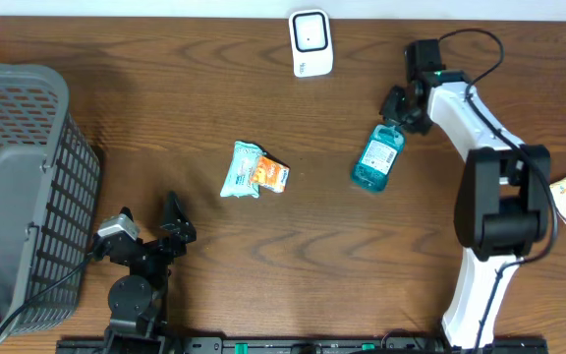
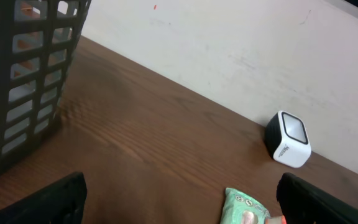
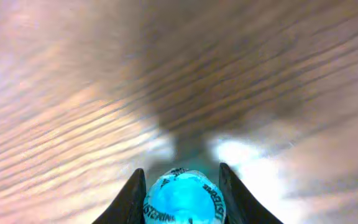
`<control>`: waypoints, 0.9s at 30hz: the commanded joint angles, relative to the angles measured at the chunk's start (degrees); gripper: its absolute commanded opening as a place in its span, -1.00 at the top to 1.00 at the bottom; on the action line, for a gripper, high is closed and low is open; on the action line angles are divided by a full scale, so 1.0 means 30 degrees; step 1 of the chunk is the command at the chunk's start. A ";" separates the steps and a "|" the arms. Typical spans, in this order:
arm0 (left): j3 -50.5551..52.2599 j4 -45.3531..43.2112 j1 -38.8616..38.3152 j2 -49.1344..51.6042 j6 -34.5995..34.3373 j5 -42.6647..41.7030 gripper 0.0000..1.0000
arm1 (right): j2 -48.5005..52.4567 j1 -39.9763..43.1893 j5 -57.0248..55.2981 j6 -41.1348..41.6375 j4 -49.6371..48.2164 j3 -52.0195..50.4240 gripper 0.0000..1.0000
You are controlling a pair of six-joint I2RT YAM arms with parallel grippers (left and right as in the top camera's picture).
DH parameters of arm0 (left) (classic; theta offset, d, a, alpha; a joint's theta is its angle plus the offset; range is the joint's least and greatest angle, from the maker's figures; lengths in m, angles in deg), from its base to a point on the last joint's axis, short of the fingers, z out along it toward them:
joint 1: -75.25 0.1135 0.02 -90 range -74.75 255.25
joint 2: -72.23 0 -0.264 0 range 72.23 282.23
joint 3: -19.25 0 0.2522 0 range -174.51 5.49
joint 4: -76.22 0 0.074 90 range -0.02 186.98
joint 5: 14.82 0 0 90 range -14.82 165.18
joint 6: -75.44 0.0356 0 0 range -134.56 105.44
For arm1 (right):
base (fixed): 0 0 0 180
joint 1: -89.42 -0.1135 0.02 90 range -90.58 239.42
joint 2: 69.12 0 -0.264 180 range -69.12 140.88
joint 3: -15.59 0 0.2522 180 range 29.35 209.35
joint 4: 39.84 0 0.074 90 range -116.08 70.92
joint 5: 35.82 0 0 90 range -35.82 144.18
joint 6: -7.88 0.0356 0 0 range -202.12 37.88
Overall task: Scan the item barcode
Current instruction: 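Grasp the mouthwash bottle cap with the right gripper and lift, then carry the bottle toward the white scanner with the right gripper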
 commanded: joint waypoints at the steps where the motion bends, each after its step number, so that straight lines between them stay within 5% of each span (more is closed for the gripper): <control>1: 0.0386 0.0641 0.0080 -0.0015 -0.0168 0.0109 -0.96 | -0.2834 -0.0131 0.0204 -0.0831 0.0262 0.0146 0.93; 27: 0.0386 0.0641 0.0080 -0.0015 -0.0168 0.0109 -0.96 | -0.5187 -0.2943 -0.1894 -0.2106 0.1851 0.0138 0.95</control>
